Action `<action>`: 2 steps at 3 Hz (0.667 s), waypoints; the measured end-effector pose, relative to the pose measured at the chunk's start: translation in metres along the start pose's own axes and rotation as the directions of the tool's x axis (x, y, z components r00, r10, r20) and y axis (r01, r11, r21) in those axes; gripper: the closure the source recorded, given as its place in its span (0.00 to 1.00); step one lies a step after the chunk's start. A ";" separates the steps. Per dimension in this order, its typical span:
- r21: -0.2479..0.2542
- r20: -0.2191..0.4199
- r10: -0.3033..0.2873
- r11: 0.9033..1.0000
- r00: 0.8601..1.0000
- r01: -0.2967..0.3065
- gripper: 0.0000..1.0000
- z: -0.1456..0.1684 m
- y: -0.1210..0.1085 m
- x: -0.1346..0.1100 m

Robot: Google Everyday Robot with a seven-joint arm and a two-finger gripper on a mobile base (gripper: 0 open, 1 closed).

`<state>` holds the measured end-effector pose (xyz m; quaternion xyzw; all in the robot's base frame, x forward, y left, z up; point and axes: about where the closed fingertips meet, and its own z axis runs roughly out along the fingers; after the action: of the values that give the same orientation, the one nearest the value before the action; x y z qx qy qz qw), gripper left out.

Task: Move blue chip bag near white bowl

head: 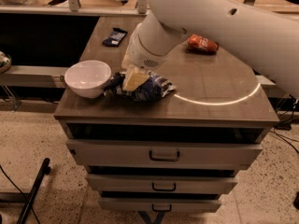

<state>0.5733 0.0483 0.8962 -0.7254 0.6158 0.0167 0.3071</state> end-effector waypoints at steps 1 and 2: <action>-0.006 0.021 0.007 1.000 1.000 -0.006 0.00 -0.015 -0.001 0.003; -0.030 0.047 0.056 0.998 0.997 -0.054 0.00 -0.039 -0.016 0.023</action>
Offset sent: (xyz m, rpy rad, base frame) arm 0.0270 -0.0853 0.0730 0.1162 0.1108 -0.0571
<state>0.5795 0.0108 0.9260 -0.7119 0.6278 0.0512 0.3106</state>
